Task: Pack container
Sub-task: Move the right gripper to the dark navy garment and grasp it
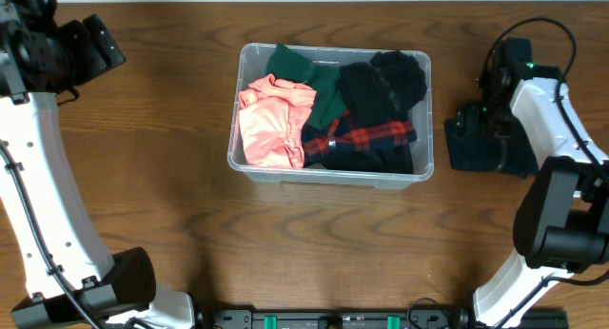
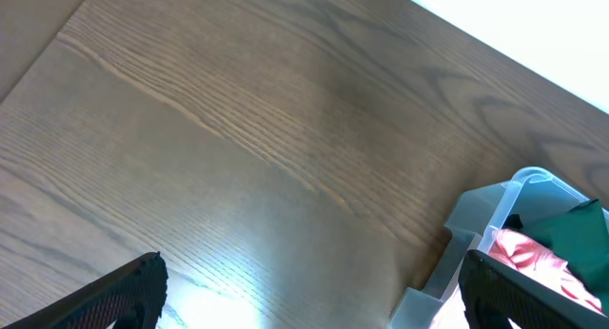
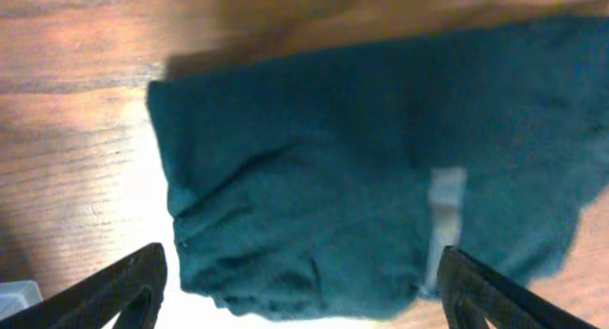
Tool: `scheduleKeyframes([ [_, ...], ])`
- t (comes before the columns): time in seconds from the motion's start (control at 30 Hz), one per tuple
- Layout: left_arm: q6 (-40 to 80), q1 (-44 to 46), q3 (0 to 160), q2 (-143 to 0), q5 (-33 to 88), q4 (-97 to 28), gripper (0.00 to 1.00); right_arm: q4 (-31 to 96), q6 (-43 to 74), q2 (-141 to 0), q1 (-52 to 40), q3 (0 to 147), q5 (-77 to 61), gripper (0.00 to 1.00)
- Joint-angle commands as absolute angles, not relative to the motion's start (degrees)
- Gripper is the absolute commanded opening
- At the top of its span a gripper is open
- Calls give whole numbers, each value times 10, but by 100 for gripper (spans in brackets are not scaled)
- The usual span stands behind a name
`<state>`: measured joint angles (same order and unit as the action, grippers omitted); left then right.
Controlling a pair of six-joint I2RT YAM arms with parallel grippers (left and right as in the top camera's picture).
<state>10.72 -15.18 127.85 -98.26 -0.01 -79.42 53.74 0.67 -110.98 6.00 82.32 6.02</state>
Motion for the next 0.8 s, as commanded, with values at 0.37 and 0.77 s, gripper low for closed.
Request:
scheduleKeyframes([
  [0.37, 110, -154, 1277, -985, -3, -794, 98, 469, -35, -1143, 28, 778, 100, 77],
  [0.77, 110, -154, 1277, -985, -3, -794, 98, 460, -31, -1176, 31, 778, 108, 28],
])
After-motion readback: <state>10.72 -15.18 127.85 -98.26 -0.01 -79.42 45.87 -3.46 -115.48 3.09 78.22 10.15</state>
